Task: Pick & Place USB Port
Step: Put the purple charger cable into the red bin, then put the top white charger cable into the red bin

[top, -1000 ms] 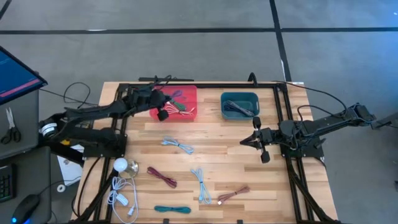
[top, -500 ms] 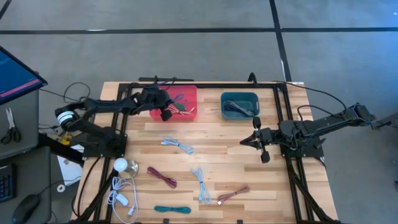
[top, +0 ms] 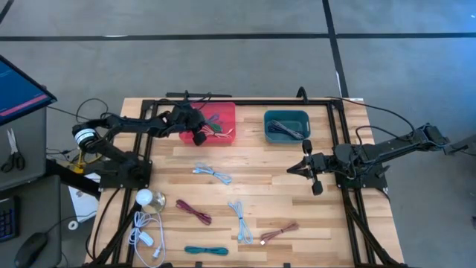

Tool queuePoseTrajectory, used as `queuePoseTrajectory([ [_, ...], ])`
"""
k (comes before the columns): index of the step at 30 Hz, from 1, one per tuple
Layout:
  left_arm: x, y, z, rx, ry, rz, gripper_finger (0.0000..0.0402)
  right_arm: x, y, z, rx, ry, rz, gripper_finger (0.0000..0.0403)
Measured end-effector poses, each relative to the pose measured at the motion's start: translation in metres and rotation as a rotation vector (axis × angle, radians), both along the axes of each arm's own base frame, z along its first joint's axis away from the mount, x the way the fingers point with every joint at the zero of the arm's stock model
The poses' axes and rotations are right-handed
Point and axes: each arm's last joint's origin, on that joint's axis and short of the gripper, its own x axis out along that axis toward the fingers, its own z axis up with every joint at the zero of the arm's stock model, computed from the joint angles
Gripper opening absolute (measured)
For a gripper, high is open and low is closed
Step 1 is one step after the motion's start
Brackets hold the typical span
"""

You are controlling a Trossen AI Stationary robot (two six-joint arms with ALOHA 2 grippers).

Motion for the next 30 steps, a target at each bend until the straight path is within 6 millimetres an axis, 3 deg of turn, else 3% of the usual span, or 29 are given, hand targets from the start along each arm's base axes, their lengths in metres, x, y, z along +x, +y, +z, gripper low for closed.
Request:
queuePoseTrajectory([
  [19, 0.003, 0.000, 0.008, 0.062, -0.044, 0.032, 0.0125, 0.000, 0.000, 0.000, 0.000, 0.001, 0.000, 0.0008],
  [30, 0.013, -0.055, 0.047, 0.119, -0.213, -0.231, 0.0127, 0.000, 0.000, 0.000, -0.001, 0.004, 0.000, 0.0008],
])
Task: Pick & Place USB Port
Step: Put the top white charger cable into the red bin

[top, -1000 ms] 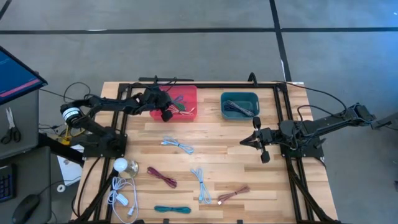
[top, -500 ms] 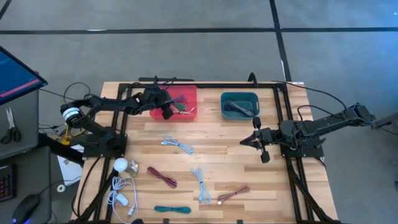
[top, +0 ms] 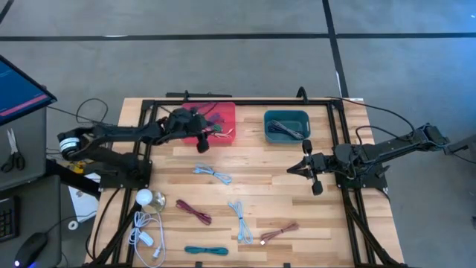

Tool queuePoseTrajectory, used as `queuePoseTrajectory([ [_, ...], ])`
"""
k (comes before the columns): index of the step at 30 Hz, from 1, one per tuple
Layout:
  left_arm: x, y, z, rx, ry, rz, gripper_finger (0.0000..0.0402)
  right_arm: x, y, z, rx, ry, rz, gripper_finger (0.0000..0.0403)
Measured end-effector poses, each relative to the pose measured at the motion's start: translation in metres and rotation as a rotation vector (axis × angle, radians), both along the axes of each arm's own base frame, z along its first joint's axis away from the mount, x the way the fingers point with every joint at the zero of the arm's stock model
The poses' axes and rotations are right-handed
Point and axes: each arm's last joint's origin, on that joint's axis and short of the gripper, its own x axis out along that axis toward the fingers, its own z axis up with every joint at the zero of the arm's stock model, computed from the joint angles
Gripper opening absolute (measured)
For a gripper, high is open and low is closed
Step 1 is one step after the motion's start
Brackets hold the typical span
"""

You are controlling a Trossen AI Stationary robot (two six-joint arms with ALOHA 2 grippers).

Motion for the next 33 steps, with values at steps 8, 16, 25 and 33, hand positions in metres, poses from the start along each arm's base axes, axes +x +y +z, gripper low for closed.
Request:
queuePoseTrajectory([
  [8, -0.003, -0.046, 0.014, -0.018, -0.018, -0.181, 0.0127, 0.000, 0.000, 0.000, 0.000, 0.000, 0.000, 0.0008],
  [16, -0.001, -0.071, -0.001, -0.180, 0.091, -0.243, 0.0130, 0.000, 0.000, 0.000, 0.000, 0.000, 0.000, 0.0008],
  [25, 0.004, -0.078, -0.022, -0.345, 0.206, -0.195, 0.0189, 0.000, 0.000, 0.000, 0.000, 0.000, 0.000, 0.0008],
  [33, 0.014, -0.091, -0.043, -0.367, 0.323, -0.249, 0.0200, 0.000, 0.000, 0.000, 0.000, 0.000, 0.000, 0.0008],
])
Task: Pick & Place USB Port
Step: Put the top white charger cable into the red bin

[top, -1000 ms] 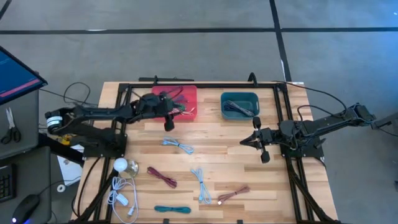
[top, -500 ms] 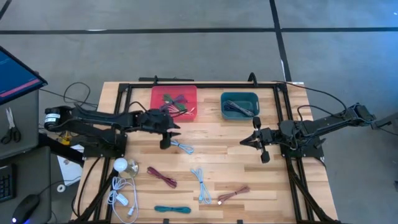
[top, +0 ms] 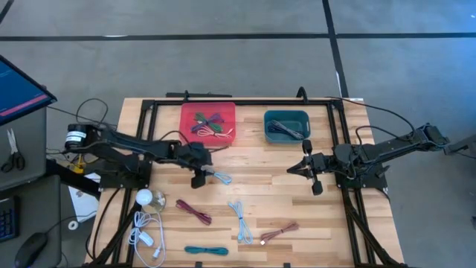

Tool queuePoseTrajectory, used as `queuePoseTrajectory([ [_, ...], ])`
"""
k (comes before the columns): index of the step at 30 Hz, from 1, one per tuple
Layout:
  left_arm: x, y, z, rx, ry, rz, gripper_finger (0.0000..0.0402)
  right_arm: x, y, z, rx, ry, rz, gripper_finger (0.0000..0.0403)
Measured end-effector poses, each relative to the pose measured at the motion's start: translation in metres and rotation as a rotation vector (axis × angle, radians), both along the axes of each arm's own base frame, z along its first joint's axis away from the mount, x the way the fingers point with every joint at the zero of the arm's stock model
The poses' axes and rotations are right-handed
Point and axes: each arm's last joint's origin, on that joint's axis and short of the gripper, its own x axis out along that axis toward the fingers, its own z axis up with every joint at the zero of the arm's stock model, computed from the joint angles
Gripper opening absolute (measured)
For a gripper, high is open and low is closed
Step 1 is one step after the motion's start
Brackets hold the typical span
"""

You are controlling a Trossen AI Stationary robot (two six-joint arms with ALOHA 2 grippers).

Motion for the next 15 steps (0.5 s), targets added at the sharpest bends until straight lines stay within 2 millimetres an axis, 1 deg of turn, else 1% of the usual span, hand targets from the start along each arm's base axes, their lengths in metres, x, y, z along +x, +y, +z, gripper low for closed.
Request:
queuePoseTrajectory([
  [5, 0.005, -0.009, -0.015, 0.008, 0.069, -0.041, 0.0190, 0.000, 0.000, 0.000, 0.000, 0.000, 0.000, 0.0008],
  [10, 0.009, -0.008, -0.027, 0.036, 0.127, -0.011, 0.0183, 0.000, 0.000, 0.000, 0.000, -0.001, 0.000, 0.0008],
  [15, 0.012, -0.007, -0.034, 0.077, 0.147, 0.019, 0.0175, 0.000, 0.000, 0.000, 0.000, 0.000, 0.000, 0.0008],
])
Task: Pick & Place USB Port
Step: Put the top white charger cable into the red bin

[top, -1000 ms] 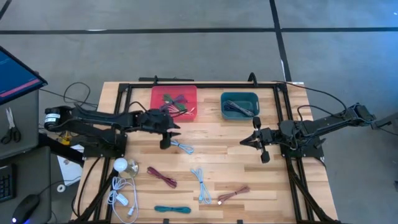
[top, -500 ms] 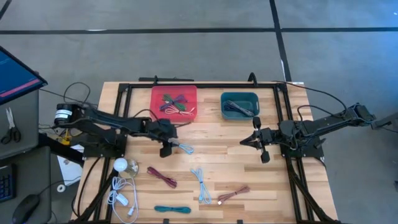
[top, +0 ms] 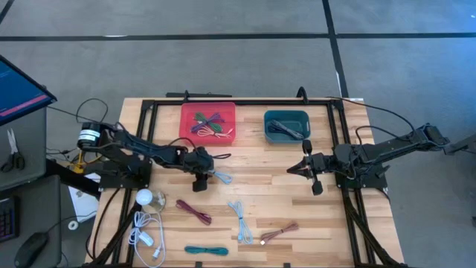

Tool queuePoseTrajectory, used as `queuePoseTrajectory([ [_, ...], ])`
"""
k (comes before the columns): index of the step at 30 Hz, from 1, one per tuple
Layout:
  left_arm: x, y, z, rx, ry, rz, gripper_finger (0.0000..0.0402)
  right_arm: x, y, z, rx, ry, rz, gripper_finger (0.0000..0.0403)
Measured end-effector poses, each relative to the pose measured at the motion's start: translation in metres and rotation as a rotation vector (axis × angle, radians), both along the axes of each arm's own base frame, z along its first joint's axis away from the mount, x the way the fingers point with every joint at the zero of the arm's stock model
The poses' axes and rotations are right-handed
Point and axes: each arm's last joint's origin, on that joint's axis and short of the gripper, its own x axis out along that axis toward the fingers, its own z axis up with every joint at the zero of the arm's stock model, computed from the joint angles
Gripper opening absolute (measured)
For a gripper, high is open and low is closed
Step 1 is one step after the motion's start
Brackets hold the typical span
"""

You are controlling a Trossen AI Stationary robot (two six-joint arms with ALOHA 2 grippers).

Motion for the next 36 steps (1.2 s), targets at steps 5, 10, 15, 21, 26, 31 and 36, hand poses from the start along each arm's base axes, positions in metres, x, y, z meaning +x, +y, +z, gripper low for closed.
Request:
queuePoseTrajectory([
  [5, 0.000, 0.000, -0.001, 0.007, 0.004, 0.007, 0.0150, 0.000, 0.000, 0.000, 0.000, 0.000, 0.000, 0.0008],
  [10, 0.000, 0.001, -0.001, 0.015, 0.007, 0.015, 0.0089, 0.000, 0.000, 0.000, 0.000, 0.000, 0.000, 0.0008],
  [15, 0.000, 0.001, -0.002, 0.017, 0.011, 0.018, 0.0019, 0.000, 0.000, 0.000, 0.000, 0.000, 0.000, 0.0008],
  [21, 0.001, 0.001, 0.000, 0.010, -0.015, 0.016, 0.0020, 0.000, 0.000, 0.000, 0.000, 0.000, 0.000, 0.0008],
  [26, -0.001, -0.002, 0.011, 0.016, -0.082, -0.022, 0.0012, 0.000, 0.000, 0.000, 0.000, 0.000, 0.000, 0.0008],
  [31, -0.007, -0.001, 0.034, 0.092, -0.189, -0.025, 0.0012, 0.000, 0.000, 0.000, -0.001, 0.000, 0.000, 0.0008],
  [36, -0.020, 0.002, 0.063, 0.246, -0.310, -0.006, 0.0012, 0.000, 0.000, 0.000, -0.002, 0.000, 0.000, 0.0008],
])
